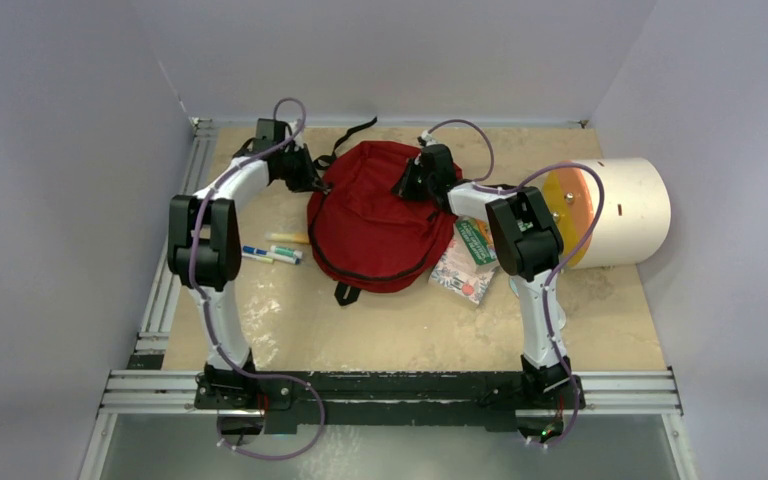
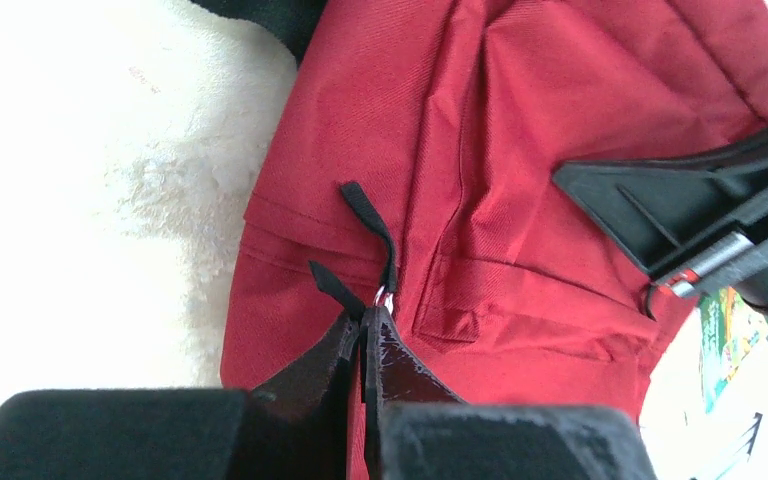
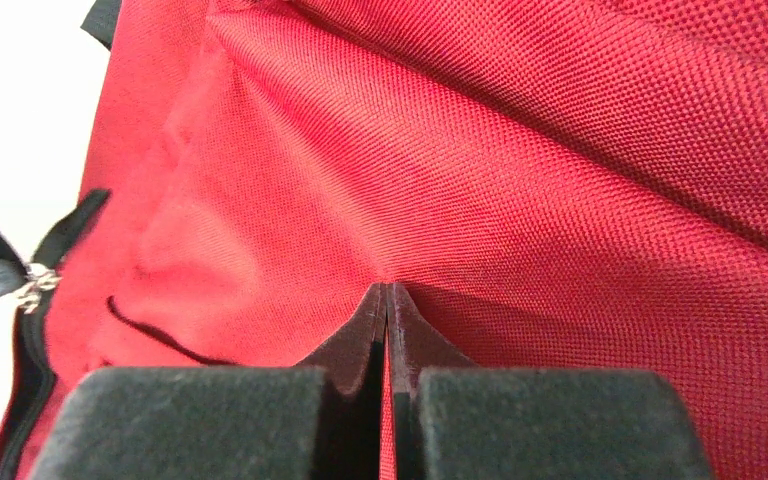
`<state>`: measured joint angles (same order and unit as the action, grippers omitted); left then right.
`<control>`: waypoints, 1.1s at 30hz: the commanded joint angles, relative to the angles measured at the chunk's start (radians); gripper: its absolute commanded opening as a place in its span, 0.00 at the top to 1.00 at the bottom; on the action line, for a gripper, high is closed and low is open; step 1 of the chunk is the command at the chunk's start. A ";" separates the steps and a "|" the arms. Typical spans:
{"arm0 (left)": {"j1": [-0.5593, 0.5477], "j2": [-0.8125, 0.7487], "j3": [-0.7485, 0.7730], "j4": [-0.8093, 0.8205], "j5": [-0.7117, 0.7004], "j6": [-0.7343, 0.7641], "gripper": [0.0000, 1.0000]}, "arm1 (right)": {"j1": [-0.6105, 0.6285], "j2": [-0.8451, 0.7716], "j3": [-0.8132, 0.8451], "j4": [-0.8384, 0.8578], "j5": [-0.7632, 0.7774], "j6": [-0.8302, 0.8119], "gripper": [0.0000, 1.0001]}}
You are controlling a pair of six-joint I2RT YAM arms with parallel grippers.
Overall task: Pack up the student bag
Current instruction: Unzip the student bag at the center of the board.
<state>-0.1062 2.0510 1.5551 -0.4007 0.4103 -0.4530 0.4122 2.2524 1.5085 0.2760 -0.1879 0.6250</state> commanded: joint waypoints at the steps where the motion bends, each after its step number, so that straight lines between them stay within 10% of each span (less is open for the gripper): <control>1: 0.004 -0.150 -0.047 0.057 -0.035 0.067 1.00 | -0.007 -0.001 -0.021 -0.063 0.005 -0.029 1.00; 29: -0.053 -0.523 -0.496 0.048 -0.019 0.104 1.00 | -0.009 -0.013 0.000 -0.043 0.005 -0.040 1.00; 33: -0.053 -0.520 -0.503 0.050 -0.021 0.095 1.00 | 0.010 -0.122 -0.042 0.068 -0.007 -0.107 0.88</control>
<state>-0.1539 1.5597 1.0626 -0.3550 0.3801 -0.3351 0.4133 2.2459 1.4986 0.2920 -0.2054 0.6064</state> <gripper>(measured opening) 0.009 0.063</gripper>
